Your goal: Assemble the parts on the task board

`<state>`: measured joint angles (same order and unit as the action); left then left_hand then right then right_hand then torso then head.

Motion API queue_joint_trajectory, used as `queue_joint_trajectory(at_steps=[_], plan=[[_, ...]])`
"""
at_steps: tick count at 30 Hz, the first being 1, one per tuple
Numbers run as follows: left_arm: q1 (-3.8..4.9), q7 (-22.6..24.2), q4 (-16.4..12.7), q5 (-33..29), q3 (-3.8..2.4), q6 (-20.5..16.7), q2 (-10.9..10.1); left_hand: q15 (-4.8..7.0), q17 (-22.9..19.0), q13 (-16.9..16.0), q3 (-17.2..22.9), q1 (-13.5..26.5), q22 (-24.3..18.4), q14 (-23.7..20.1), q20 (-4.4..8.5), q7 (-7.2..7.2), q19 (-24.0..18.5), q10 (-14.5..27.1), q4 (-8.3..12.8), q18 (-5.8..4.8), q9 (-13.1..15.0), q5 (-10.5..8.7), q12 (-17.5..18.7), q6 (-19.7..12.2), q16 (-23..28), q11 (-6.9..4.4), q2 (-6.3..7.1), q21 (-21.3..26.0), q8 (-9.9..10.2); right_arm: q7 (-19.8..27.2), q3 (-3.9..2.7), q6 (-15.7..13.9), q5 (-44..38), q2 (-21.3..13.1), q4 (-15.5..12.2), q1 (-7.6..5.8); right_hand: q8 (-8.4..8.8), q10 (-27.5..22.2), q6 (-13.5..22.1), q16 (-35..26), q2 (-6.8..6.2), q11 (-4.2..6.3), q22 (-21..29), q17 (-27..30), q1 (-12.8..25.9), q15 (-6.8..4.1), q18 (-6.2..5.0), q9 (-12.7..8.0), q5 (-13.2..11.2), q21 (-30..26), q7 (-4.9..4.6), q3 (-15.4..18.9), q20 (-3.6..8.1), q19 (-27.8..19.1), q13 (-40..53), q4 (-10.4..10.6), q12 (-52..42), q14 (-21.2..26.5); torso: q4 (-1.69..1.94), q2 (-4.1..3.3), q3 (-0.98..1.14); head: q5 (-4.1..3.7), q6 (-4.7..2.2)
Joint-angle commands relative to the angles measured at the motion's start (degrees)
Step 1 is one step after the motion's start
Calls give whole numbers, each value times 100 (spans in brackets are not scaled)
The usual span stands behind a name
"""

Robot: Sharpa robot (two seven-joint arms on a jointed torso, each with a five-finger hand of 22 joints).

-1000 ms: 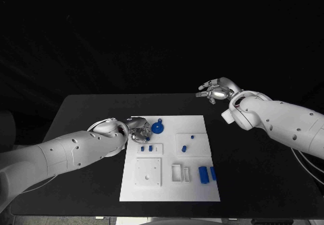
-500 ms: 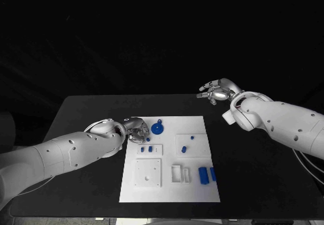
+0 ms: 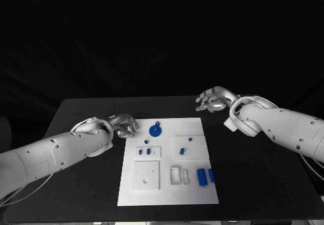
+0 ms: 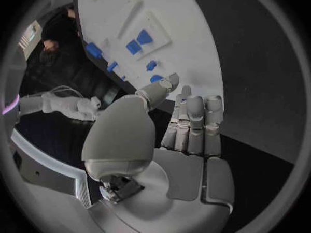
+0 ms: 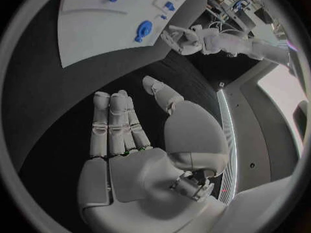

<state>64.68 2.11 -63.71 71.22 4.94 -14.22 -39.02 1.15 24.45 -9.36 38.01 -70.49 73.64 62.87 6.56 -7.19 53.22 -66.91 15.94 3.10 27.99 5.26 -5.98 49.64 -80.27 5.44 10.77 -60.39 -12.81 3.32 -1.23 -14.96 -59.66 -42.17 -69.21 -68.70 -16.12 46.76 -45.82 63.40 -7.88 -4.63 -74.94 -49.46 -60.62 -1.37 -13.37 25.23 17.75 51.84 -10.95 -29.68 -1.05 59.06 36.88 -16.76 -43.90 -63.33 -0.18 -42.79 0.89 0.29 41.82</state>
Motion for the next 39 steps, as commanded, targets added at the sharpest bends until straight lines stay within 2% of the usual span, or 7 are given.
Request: queue_joint_trajectory(at_steps=[1,3,6,10,15,21,39], plan=[[99,605,-52,-2641,-50,-221,-102,-23,-9,-3,32,-29,-4,-35,12,-38,-48,-10,1,474,10,27,-5,0,39,13,-10,25,-19,-78,12,374,-1620,-61,-196,48,-132,-72,-212,72,7,2,-111,6,-233,12,-163,52,-98,29,41,-155,65,61,-201,42,281,-121,-4,2,-1,-54,-17],[137,765,-137,-3090,-79,-200,-187,-8,-131,-58,72,108,-92,-301,-67,-144,-352,-209,-81,397,49,38,-125,154,304,-30,-67,275,-116,-129,25,370,-2037,-80,-284,87,-274,153,-435,145,-62,-45,-106,37,-399,18,-163,130,-293,95,127,-365,105,217,-671,56,875,-361,-3,4,3,-61,-30],[237,989,-280,-4036,-87,-93,-295,-64,-576,-121,124,365,-408,-981,-256,-168,-1125,-345,-114,136,89,57,-253,210,1264,-17,-196,1027,-209,-270,54,314,-2683,-94,-395,157,-310,696,-478,110,-124,-41,-82,135,-409,-11,-163,170,-407,84,146,-558,125,305,-1254,8,1599,-468,-2,10,-3,-78,-38],[318,1228,-538,-5055,-87,58,-445,-448,-1036,-65,94,526,-720,-1374,-417,-194,-1603,-53,-100,-112,115,54,-143,129,2331,132,-264,1655,-256,-454,137,226,-3250,-63,-462,253,-329,1268,-566,155,-238,-23,-84,218,-436,-23,-163,195,-647,102,179,-699,189,482,-1777,28,2362,-630,4,5,-6,-91,-51],[365,1441,-808,-5498,-93,130,-566,-806,-1409,143,-82,679,-869,-1672,-753,-266,-2140,412,-116,-200,117,47,85,-63,3473,347,-323,2138,-262,-742,226,-14,-3800,55,-502,399,-290,1382,-550,181,-380,-43,-85,252,-404,-4,-163,174,-712,101,165,-730,209,554,-1945,44,2656,-684,6,2,-11,-89,-62],[377,1511,-942,-5782,-93,60,-587,-1030,-1523,302,-308,732,-855,-1878,-977,-284,-2410,699,-120,-132,110,57,175,-204,4169,414,-352,2328,-277,-943,321,-11,-4115,160,-569,497,-255,1490,-538,198,-567,-58,-67,291,-423,11,-163,147,-937,76,150,-901,232,639,-2073,137,2875,-739,10,-7,-8,-55,-45],[380,1659,-1048,-6173,-94,49,-602,-1093,-1519,350,-360,731,-844,-1927,-1046,-310,-2429,707,-136,-67,106,62,132,-224,4413,442,-386,2392,-309,-1159,550,101,-4476,465,-323,660,-260,1744,-624,243,-705,-33,-85,333,-522,-16,-163,127,-1176,52,177,-1232,251,726,-2201,257,3113,-777,7,-9,-8,-18,-7]])
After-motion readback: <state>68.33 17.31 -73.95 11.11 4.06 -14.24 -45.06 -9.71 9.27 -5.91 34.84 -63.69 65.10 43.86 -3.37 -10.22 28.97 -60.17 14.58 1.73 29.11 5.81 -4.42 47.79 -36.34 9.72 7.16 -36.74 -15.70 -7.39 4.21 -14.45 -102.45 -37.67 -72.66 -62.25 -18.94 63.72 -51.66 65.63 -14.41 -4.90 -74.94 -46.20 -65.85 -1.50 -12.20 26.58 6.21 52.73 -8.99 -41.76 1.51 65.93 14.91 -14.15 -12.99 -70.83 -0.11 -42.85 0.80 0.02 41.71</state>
